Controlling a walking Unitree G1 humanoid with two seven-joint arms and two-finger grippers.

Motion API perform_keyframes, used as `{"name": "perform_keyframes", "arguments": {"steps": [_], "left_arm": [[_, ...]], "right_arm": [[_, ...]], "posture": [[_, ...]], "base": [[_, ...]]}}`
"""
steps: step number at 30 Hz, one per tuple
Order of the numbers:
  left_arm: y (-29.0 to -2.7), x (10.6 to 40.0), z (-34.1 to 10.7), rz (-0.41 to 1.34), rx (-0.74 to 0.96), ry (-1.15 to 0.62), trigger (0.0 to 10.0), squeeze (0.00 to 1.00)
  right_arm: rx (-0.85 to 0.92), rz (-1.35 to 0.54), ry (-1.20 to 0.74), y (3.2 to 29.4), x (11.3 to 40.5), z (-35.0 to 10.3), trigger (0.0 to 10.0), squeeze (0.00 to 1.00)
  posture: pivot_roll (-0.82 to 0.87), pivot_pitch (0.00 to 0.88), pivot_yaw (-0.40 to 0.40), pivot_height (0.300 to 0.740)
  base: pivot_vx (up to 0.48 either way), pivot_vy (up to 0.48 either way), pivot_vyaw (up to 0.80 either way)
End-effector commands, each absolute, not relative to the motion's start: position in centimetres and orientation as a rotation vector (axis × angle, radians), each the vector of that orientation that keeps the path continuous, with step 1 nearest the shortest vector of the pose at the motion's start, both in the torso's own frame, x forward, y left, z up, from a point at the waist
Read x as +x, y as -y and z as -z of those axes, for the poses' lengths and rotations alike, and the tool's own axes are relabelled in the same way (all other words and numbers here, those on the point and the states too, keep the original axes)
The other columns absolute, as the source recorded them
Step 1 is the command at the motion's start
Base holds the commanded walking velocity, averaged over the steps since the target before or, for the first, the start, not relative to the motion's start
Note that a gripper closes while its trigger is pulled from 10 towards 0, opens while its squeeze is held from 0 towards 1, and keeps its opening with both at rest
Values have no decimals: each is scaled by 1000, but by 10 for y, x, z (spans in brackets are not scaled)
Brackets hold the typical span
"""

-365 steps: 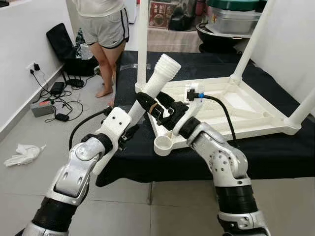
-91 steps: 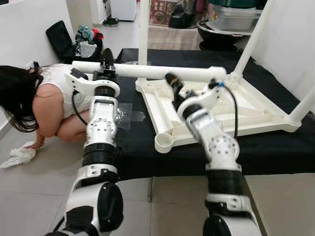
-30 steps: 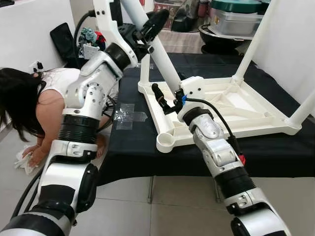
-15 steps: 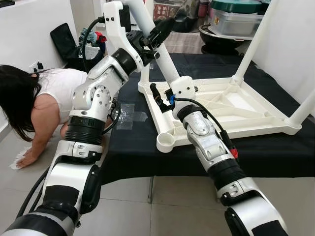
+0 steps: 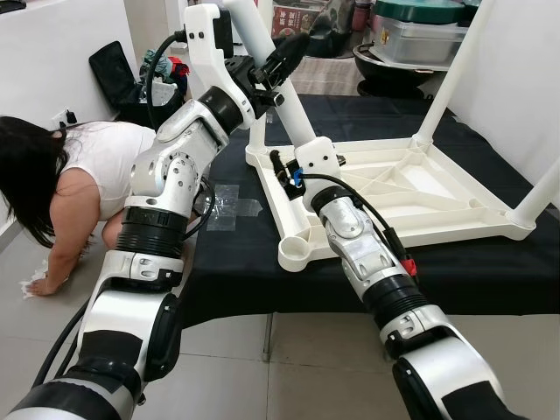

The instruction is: Building children table

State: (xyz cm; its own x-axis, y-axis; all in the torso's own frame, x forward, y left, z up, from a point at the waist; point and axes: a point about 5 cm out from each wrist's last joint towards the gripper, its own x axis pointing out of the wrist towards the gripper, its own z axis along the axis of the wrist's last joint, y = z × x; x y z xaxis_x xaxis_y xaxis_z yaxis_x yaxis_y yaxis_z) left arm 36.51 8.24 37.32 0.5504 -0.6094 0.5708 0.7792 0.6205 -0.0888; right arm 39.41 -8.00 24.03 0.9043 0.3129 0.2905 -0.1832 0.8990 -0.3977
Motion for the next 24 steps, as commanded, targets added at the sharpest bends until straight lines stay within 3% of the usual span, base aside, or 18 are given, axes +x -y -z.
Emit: {"name": "perform_keyframes", "arguments": {"steps": [1,14,15,24], "left_arm": [[-63,356,-389,941,-382,571,10000,0],[-59,356,-383,941,-367,536,10000,0],[-57,357,-380,938,-347,522,10000,1000],[-62,366,-368,854,-237,487,10000,1000]], "right_arm": [[-396,-287,337,74,395,-237,0,0],[-382,-268,339,77,399,-241,0,0],[-382,-267,342,76,399,-241,0,0],[-356,-271,374,75,398,-248,0,0]], "posture": [[130,50,-102,740],[128,49,-105,740],[128,48,-106,740],[128,48,-105,740]], "base": [[0,0,0],[0,0,0],[0,0,0],[0,0,0]]}}
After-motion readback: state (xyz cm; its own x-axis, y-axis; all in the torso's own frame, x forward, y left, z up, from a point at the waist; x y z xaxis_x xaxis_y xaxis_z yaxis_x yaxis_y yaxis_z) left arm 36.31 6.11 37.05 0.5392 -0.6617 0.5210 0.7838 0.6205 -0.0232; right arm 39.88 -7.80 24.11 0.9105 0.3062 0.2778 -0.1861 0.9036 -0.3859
